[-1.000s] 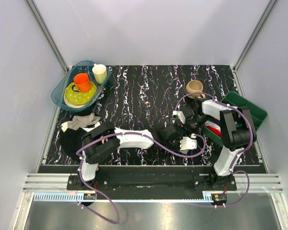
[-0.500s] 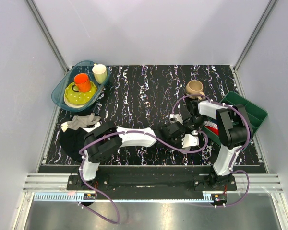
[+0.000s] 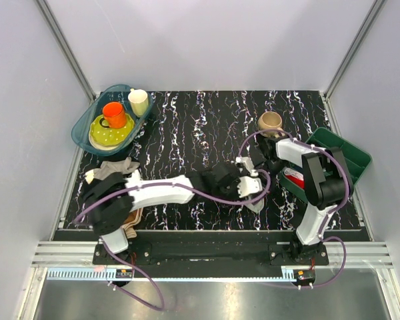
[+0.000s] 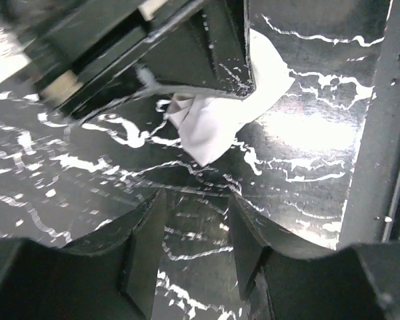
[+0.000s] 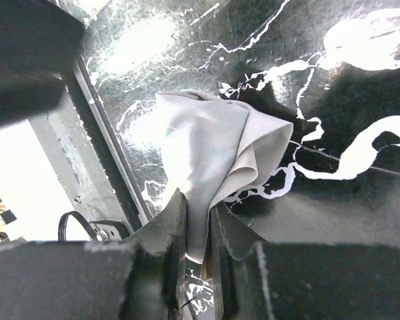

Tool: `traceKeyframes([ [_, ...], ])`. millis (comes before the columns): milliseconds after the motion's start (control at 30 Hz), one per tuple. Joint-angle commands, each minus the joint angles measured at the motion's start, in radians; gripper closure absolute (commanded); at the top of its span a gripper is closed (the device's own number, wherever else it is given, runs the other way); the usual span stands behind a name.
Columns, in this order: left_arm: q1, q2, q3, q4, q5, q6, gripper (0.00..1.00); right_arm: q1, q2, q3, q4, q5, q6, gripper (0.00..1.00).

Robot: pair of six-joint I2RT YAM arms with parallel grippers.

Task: Roll the underwear
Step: Pick up the underwear from the center of the board, then place the underwear in the storage box.

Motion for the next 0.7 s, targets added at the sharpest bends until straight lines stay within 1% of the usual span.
traceKeyframes([
  [0,0.025,-0.227,-0.077,-0.012,-0.045,-0.048,0.53,-0.018,-0.087,0.084,-0.082,-0.034,-0.036,0.89],
  [33,0.033,-0.262,-0.093,-0.020,-0.045,-0.063,0.52,-0.023,-0.093,0.098,-0.105,-0.039,-0.049,0.90],
  [67,0.059,-0.339,-0.108,-0.032,-0.040,-0.074,0.51,-0.029,-0.102,0.127,-0.145,-0.040,-0.070,0.90],
  [133,0.091,-0.416,-0.129,-0.093,-0.013,-0.100,0.50,-0.054,-0.114,0.155,-0.181,-0.045,-0.087,0.92],
  [167,0.129,-0.489,-0.131,-0.121,0.019,-0.107,0.48,-0.063,-0.125,0.187,-0.219,-0.048,-0.107,0.92],
  [200,0.149,-0.525,-0.133,-0.182,0.033,-0.114,0.47,-0.074,-0.133,0.202,-0.231,-0.046,-0.112,0.92],
  [300,0.228,-0.657,-0.140,-0.297,0.078,-0.108,0.43,-0.133,-0.163,0.273,-0.286,-0.022,-0.132,0.92],
  [367,0.278,-0.744,-0.174,-0.337,0.099,-0.085,0.41,-0.198,-0.182,0.340,-0.328,0.018,-0.150,0.92],
  [400,0.289,-0.775,-0.194,-0.356,0.099,-0.078,0.38,-0.225,-0.183,0.365,-0.343,0.027,-0.159,0.92],
  [433,0.298,-0.802,-0.247,-0.356,0.095,-0.061,0.36,-0.250,-0.183,0.391,-0.358,0.033,-0.170,0.92],
  [467,0.307,-0.851,-0.275,-0.351,0.083,-0.056,0.35,-0.323,-0.182,0.449,-0.389,0.049,-0.187,0.92],
  [500,0.308,-0.873,-0.303,-0.327,0.073,-0.054,0.30,-0.353,-0.177,0.481,-0.405,0.059,-0.199,0.92],
  [533,0.311,-0.893,-0.330,-0.313,0.069,-0.054,0.27,-0.388,-0.159,0.515,-0.418,0.069,-0.208,0.92],
  [567,0.311,-0.913,-0.355,-0.299,0.066,-0.054,0.24,-0.452,-0.147,0.588,-0.437,0.092,-0.222,0.92],
  [633,0.312,-0.907,-0.340,-0.316,0.066,-0.051,0.22,-0.514,-0.115,0.667,-0.445,0.125,-0.236,0.93],
  [667,0.320,-0.899,-0.332,-0.324,0.061,-0.051,0.22,-0.540,-0.069,0.752,-0.445,0.162,-0.241,0.93],
])
